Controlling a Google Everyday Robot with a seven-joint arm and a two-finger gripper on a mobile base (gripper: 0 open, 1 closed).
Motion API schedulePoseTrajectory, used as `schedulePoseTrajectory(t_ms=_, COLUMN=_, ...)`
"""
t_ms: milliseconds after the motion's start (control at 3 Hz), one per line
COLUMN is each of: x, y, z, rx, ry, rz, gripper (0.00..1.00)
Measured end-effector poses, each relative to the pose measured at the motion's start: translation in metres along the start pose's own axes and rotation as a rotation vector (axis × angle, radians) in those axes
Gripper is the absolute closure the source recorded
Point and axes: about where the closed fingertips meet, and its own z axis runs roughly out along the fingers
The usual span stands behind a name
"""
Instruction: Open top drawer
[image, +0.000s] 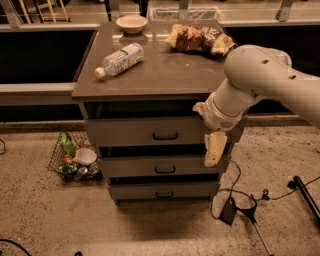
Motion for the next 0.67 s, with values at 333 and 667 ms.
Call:
schedulePoseTrajectory(t_ms=333, x=0.000, y=0.000, z=0.000, rx=0.000, ry=0.000, rz=0.000, gripper=0.00)
schedulePoseTrajectory(t_ms=667, x=0.007, y=-0.007, z=0.018, rx=0.008, ry=0.057, rz=0.001, gripper=0.00)
